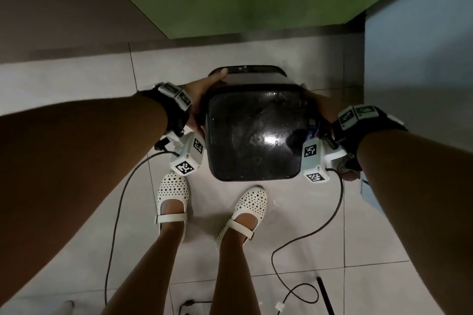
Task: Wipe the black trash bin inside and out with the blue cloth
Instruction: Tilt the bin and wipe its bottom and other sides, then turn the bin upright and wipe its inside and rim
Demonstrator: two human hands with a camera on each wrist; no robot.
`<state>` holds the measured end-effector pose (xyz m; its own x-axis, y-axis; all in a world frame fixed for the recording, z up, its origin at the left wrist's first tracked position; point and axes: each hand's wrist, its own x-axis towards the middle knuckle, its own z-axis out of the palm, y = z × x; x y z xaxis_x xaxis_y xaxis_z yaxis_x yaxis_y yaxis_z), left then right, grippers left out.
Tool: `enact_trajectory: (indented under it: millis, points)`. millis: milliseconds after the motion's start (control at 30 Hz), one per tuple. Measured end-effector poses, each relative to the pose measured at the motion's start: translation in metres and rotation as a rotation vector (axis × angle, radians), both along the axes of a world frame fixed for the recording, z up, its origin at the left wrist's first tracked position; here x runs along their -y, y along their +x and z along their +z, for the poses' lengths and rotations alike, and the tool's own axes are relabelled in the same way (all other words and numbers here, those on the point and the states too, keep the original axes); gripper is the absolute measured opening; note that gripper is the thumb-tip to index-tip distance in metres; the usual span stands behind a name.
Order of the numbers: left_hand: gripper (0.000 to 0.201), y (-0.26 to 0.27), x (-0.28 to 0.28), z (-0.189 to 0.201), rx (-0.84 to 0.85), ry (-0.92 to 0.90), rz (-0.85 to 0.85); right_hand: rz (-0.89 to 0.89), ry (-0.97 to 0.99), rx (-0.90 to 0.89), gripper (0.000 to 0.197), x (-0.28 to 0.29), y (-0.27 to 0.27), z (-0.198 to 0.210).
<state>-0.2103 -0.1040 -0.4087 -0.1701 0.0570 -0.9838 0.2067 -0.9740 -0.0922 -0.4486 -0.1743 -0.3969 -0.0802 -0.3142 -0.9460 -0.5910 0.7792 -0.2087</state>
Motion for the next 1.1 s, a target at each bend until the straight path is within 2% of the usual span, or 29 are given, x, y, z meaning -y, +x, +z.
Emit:
enact_trajectory:
  millis: [67,167,267,300,400,500,567,600,667,733,800,867,933,1033,1100]
  points:
    - [0.114,-0.001,-0.01,0.009,-0.047,-0.031,-0.045,-0.047,0.061,0.074,0.046,-0.01,-0.009,0.004]
    - [0.111,-0.008,-0.026,0.024,-0.087,-0.112,-0.059,-0.194,0.103,0.134,0.055,-0.027,-0.021,0.005]
    - [0.125,-0.012,-0.045,0.026,-0.052,-0.212,-0.139,-0.321,0.061,0.139,0.05,-0.049,-0.032,0.001]
    - [0.124,-0.013,-0.05,0.027,-0.04,-0.256,-0.165,-0.339,0.054,0.141,0.049,-0.056,-0.032,0.006]
    - [0.106,-0.016,-0.066,0.025,0.032,-0.424,-0.248,-0.493,0.064,0.248,0.044,-0.075,-0.035,0.006]
    - [0.13,-0.021,-0.087,0.018,0.085,-0.63,-0.322,-0.588,0.068,0.324,0.039,-0.093,-0.035,0.003]
    - [0.134,-0.025,-0.102,0.01,0.13,-0.74,-0.354,-0.662,0.05,0.353,0.038,-0.105,-0.034,-0.003]
    - [0.131,-0.028,-0.108,0.005,0.172,-0.77,-0.379,-0.71,0.041,0.392,0.042,-0.111,-0.034,-0.008]
    - [0.123,-0.032,-0.12,-0.008,0.321,-0.807,-0.415,-0.758,0.025,0.477,0.036,-0.12,-0.031,-0.016]
    - [0.104,-0.035,-0.133,-0.03,0.482,-0.792,-0.414,-0.8,0.024,0.499,0.021,-0.127,-0.024,-0.023]
    - [0.082,-0.035,-0.145,-0.055,0.58,-0.756,-0.382,-0.869,-0.002,0.415,0.004,-0.129,-0.02,-0.037]
    - [0.069,-0.036,-0.15,-0.07,0.6,-0.723,-0.339,-0.95,-0.043,0.367,0.024,-0.13,-0.018,-0.049]
    - [0.058,-0.038,-0.151,-0.075,0.61,-0.674,-0.347,-0.953,-0.062,0.394,0.025,-0.131,-0.021,-0.056]
    - [0.037,-0.04,-0.155,-0.071,0.642,-0.649,-0.589,-0.866,-0.056,0.427,0.021,-0.13,-0.024,-0.057]
    - [0.026,-0.04,-0.161,-0.068,0.668,-0.601,-0.742,-0.806,-0.061,0.348,0.036,-0.136,-0.028,-0.059]
